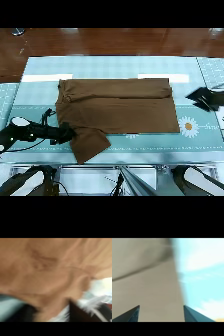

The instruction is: Fold the shirts.

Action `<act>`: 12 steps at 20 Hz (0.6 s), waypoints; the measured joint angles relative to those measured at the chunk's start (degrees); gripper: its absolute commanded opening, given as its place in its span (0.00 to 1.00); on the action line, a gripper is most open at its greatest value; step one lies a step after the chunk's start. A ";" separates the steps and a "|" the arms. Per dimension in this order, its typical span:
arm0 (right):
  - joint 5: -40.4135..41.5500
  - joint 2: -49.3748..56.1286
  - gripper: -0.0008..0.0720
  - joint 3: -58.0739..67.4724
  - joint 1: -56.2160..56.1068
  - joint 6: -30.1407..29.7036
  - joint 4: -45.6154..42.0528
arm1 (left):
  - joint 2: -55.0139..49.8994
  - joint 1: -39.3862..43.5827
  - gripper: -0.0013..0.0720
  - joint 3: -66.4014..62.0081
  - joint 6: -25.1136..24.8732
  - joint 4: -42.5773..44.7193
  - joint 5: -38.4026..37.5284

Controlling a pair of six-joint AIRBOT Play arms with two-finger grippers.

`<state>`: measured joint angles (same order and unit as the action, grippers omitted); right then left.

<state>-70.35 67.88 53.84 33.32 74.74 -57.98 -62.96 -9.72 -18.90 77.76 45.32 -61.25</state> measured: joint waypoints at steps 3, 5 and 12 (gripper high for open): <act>-4.15 -0.17 0.87 -4.22 4.22 2.45 -7.17 | 0.04 2.08 0.05 -0.02 -1.51 -1.20 2.16; -5.18 -0.13 0.87 -8.04 5.05 3.13 -8.44 | 0.04 2.69 0.05 -0.52 -2.16 -1.40 2.54; -5.38 5.07 0.87 -13.46 1.90 1.36 -4.94 | 0.02 3.28 0.05 -1.33 -2.99 -2.29 3.26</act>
<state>-75.72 72.95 40.38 35.22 76.09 -62.92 -62.94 -6.44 -20.23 74.76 43.03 -58.00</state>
